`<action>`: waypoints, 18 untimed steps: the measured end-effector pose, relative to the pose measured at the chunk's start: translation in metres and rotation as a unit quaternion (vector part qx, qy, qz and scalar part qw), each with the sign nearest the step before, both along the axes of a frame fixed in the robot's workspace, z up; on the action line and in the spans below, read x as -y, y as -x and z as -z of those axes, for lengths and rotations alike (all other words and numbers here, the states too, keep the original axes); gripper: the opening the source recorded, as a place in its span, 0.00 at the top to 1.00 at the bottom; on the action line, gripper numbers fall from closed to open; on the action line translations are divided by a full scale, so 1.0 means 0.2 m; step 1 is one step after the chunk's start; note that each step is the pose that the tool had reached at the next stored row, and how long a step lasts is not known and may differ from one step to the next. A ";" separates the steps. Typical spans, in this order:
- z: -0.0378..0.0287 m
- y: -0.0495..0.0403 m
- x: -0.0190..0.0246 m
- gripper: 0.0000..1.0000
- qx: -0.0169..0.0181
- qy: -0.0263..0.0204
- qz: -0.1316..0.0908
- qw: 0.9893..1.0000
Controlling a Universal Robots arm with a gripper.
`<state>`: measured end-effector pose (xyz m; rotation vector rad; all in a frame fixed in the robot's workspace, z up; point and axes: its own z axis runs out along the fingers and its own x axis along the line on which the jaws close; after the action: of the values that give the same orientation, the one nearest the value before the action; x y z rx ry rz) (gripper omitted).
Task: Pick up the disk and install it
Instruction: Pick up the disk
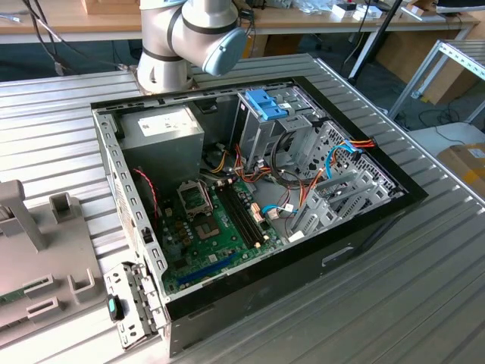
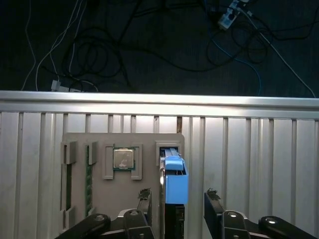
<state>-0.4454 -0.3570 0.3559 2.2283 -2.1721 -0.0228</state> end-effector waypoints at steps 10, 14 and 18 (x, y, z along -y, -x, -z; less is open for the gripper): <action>0.111 0.000 0.000 0.46 0.000 0.000 0.000 1.000; 0.130 0.000 0.000 0.46 0.000 0.000 0.000 1.000; 0.139 0.014 0.007 0.46 0.001 -0.018 -0.001 1.000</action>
<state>-0.4482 -0.3585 0.3280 2.2488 -2.1879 -0.0596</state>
